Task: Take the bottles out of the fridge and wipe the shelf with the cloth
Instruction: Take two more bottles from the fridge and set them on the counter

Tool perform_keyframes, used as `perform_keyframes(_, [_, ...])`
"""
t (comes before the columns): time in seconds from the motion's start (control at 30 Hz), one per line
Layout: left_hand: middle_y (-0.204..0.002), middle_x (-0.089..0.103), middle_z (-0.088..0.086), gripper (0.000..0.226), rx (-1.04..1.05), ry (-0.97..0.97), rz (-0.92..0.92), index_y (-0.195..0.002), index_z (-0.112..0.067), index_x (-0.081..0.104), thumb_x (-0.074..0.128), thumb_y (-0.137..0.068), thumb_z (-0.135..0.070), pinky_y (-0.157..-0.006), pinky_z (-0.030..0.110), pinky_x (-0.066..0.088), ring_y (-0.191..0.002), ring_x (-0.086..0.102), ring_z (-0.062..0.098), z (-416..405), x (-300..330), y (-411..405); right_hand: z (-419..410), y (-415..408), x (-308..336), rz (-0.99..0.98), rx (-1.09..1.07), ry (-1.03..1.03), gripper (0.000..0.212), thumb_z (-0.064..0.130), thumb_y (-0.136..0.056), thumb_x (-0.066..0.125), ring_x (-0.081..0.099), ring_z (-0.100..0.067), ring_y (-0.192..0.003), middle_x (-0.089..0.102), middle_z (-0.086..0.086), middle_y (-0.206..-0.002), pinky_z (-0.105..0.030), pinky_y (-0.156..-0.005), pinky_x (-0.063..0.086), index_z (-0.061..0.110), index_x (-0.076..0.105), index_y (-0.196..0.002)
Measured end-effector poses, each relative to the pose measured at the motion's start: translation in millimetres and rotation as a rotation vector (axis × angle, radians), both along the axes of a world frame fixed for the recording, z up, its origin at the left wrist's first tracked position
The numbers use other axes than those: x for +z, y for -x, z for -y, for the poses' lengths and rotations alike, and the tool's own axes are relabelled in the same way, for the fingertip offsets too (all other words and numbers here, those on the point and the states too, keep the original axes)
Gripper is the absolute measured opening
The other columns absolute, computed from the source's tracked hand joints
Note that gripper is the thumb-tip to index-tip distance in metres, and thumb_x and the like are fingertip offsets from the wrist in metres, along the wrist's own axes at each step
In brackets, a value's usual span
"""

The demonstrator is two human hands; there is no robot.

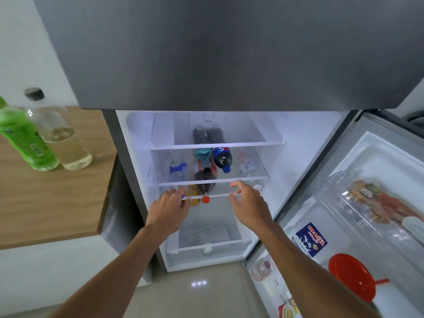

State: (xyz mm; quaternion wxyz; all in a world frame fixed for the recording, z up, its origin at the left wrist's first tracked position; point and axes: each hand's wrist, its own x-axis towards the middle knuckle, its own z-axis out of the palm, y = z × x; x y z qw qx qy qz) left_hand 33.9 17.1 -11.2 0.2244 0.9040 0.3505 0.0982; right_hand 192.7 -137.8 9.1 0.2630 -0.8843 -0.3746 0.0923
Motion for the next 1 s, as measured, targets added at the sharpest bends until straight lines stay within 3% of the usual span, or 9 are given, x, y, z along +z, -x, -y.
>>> perform_keyframes(0.23, [-0.11, 0.064, 0.008, 0.028, 0.048, -0.063, 0.008, -0.117, -0.022, 0.054, 0.045, -0.095, -0.036, -0.08, 0.042, 0.049, -0.101, 0.06, 0.031, -27.7, -59.5, -72.8, -58.7, -60.2, -73.0, 0.091, -0.032, -0.06, 0.031, 0.027, -0.097, 0.054, 0.059, -0.025, -0.105, 0.063, -0.003, -0.114, -0.037, -0.081, 0.049, 0.024, 0.055, -0.128])
perform_keyframes(0.33, [-0.098, 0.064, 0.008, 0.021, 0.058, -0.096, 0.063, -0.108, -0.022, 0.056, 0.046, -0.092, -0.031, -0.074, 0.043, 0.053, -0.09, 0.063, 0.031, -38.5, -79.7, -97.5, -79.3, -79.2, -99.7, 0.167, -0.074, -0.114, 0.034, 0.026, -0.095, 0.057, 0.058, -0.028, -0.103, 0.064, -0.007, -0.109, -0.039, -0.078, 0.05, 0.022, 0.054, -0.128])
perform_keyframes(0.43, [-0.101, 0.063, 0.008, 0.027, 0.076, -0.144, 0.102, -0.116, -0.024, 0.054, 0.046, -0.093, -0.035, -0.073, 0.042, 0.053, -0.092, 0.061, 0.029, -52.0, -100.7, -123.5, -99.3, -98.5, -125.0, 0.257, -0.113, -0.169, 0.036, 0.026, -0.091, 0.063, 0.057, -0.03, -0.096, 0.066, -0.009, -0.104, -0.041, -0.073, 0.052, 0.019, 0.057, -0.126])
perform_keyframes(0.53, [-0.102, 0.065, 0.008, 0.034, 0.093, -0.228, 0.113, -0.123, -0.022, 0.05, 0.047, -0.093, -0.038, -0.074, 0.041, 0.048, -0.101, 0.055, 0.029, -59.8, -120.9, -149.7, -112.0, -117.8, -151.5, 0.328, -0.12, -0.203, 0.037, 0.027, -0.089, 0.066, 0.056, -0.031, -0.099, 0.068, -0.009, -0.105, -0.043, -0.079, 0.051, 0.017, 0.059, -0.124])
perform_keyframes(0.8, [-0.097, 0.067, 0.008, 0.033, 0.137, -0.342, 0.161, -0.117, -0.02, 0.049, 0.056, -0.09, -0.038, -0.071, 0.041, 0.05, -0.097, 0.057, 0.029, -68.1, -134.2, -184.5, -129.3, -138.6, -167.8, 0.375, -0.084, -0.285, 0.033, 0.028, -0.086, 0.073, 0.054, -0.029, -0.086, 0.071, -0.007, -0.089, -0.042, -0.07, 0.05, 0.014, 0.063, -0.115])
perform_keyframes(1.0, [-0.096, 0.065, 0.009, 0.032, 0.136, -0.304, 0.17, -0.113, -0.021, 0.044, 0.056, -0.09, -0.039, -0.067, 0.041, 0.051, -0.093, 0.058, 0.03, -68.0, -134.7, -189.6, -134.7, -135.4, -165.3, 0.305, -0.091, -0.285, 0.03, 0.026, -0.086, 0.073, 0.052, -0.025, -0.09, 0.07, -0.006, -0.09, -0.04, -0.075, 0.05, 0.019, 0.065, -0.114])
